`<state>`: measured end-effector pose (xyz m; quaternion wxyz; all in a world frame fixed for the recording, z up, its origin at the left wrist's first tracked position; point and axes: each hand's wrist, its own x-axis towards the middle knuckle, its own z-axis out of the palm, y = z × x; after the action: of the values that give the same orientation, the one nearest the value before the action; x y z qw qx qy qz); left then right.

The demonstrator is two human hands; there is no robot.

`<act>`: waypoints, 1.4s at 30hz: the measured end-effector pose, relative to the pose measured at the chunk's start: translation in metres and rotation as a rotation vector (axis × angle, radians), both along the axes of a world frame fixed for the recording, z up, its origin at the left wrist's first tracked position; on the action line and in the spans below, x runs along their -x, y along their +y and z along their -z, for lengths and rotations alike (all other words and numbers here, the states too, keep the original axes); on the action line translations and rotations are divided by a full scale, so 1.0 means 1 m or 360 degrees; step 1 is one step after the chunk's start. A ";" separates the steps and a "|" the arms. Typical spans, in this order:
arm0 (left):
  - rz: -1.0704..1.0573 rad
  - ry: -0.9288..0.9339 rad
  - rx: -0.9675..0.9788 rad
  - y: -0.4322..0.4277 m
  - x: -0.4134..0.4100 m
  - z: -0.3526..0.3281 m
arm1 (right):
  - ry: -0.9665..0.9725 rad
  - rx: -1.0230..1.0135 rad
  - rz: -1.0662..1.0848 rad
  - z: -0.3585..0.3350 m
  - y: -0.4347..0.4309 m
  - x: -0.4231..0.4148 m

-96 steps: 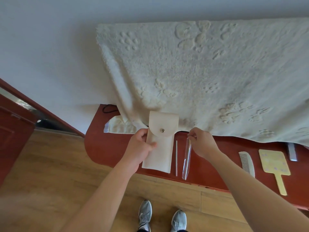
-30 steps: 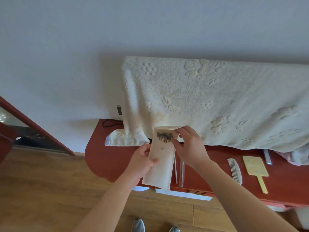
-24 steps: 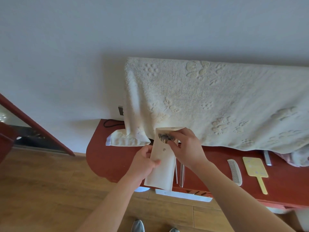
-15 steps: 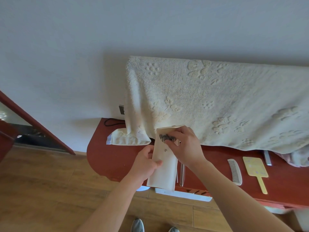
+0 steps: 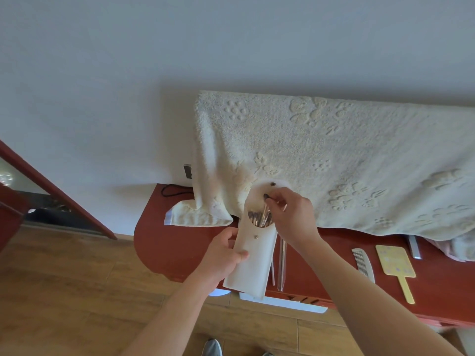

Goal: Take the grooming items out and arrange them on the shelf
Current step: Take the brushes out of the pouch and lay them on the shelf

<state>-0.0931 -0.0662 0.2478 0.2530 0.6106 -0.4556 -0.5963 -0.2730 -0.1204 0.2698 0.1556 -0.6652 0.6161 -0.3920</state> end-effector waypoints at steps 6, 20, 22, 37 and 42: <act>0.0011 -0.0049 -0.0032 -0.006 -0.003 0.004 | -0.0097 0.0016 0.0094 -0.015 -0.013 0.010; -0.0075 -0.0100 -0.0054 -0.018 -0.025 0.018 | -0.0246 0.0021 0.0322 -0.030 -0.034 0.034; -0.0089 -0.0115 -0.0056 -0.020 -0.029 0.019 | -0.0248 0.0011 0.0337 -0.030 -0.035 0.036; -0.0185 -0.0048 -0.0006 -0.034 -0.032 0.028 | -0.0093 -0.0142 0.0332 0.000 -0.025 0.048; -0.0193 -0.0054 -0.0029 -0.034 -0.029 0.035 | -0.0039 -0.0346 0.0315 0.025 -0.016 0.062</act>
<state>-0.0642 -0.1001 0.2125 0.2755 0.6494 -0.4166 -0.5734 -0.3349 -0.1366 0.2443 0.1949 -0.5756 0.7155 -0.3446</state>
